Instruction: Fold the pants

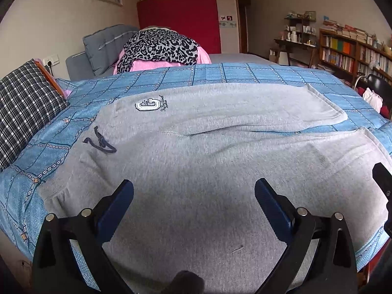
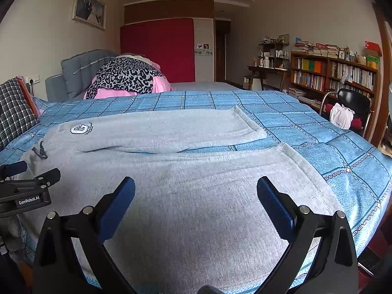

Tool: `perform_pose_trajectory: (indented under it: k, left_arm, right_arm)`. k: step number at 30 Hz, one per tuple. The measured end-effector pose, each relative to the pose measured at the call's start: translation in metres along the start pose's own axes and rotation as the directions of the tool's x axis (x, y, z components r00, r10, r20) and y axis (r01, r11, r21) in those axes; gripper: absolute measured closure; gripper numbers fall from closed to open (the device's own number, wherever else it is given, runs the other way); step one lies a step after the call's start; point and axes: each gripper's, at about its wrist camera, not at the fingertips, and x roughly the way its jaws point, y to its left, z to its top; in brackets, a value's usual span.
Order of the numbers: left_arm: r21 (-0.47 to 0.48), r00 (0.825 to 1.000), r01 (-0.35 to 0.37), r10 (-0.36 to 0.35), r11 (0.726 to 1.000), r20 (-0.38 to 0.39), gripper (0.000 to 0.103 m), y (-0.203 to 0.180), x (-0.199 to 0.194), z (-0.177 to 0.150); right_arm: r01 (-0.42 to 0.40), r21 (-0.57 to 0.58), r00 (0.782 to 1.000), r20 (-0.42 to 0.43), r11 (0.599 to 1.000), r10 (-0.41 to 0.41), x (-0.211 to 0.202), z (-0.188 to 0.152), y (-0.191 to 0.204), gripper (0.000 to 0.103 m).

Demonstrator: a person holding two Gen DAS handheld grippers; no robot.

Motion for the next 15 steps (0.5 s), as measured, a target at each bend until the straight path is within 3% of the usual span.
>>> perform_pose_trajectory:
  k: [6, 15]
  left_arm:
    - [-0.006, 1.000, -0.022, 0.022, 1.000, 0.000, 0.005, 0.013, 0.010, 0.012]
    - [-0.051, 0.998, -0.005, 0.002, 0.999, -0.061, 0.005, 0.043, 0.037, 0.042]
  right_arm:
    - [0.004, 0.006, 1.000, -0.009, 1.000, -0.004, 0.015, 0.017, -0.008, 0.002]
    - [0.022, 0.013, 0.998, -0.051, 1.000, -0.021, 0.048, 0.040, -0.023, 0.002]
